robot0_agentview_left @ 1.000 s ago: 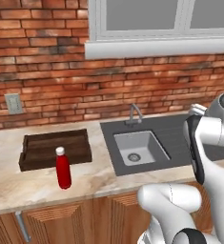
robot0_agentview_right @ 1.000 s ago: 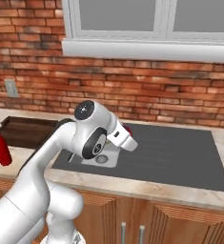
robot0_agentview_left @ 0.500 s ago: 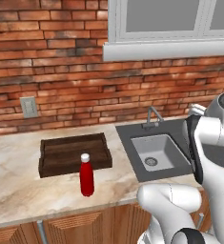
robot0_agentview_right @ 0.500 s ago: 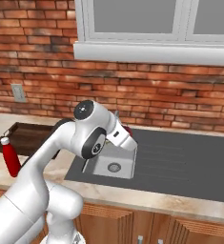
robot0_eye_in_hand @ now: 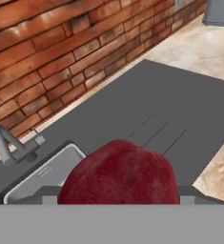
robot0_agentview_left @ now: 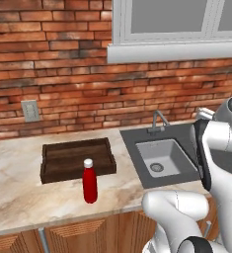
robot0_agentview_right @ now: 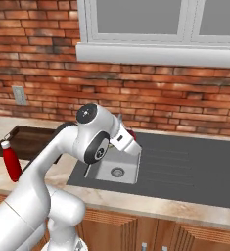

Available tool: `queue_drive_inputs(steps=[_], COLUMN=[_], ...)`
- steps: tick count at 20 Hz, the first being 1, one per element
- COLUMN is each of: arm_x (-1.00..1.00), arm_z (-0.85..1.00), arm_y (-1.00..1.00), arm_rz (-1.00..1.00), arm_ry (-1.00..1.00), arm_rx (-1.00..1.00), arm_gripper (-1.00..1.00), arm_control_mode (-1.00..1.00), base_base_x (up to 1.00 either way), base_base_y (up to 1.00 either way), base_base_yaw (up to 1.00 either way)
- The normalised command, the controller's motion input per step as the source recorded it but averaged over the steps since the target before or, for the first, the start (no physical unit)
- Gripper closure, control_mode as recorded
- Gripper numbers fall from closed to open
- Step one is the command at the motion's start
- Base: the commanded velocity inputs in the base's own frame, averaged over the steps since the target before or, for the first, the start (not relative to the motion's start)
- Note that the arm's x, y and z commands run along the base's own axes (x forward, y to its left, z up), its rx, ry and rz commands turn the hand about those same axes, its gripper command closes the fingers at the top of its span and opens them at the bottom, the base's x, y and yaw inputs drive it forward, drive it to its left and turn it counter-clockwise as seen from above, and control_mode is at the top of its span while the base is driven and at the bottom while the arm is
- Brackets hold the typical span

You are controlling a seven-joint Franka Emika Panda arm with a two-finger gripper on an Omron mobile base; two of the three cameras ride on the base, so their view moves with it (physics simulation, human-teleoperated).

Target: Pick up all produce items and place them in the sink. Turn on the sink faucet to wash them. Then turn the sink off and put them in the tray.

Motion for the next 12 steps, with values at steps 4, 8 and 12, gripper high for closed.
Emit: queue_drive_inputs(steps=[4,8,12], arm_x=[0.0,0.0,-0.04], arm_z=[0.0,0.0,-0.08], arm_y=[0.0,-0.18,-0.27], arm_rz=[0.0,0.0,0.06], arm_ry=[0.0,0.0,0.05], arm_rx=[0.0,0.01,0.04], arm_gripper=[1.0,1.0,1.0], arm_control_mode=[1.0,-1.0,-1.0], base_base_x=[0.0,0.0,0.0], base_base_y=[-0.02,-0.03,0.0], base_base_yaw=[0.0,0.0,0.0])
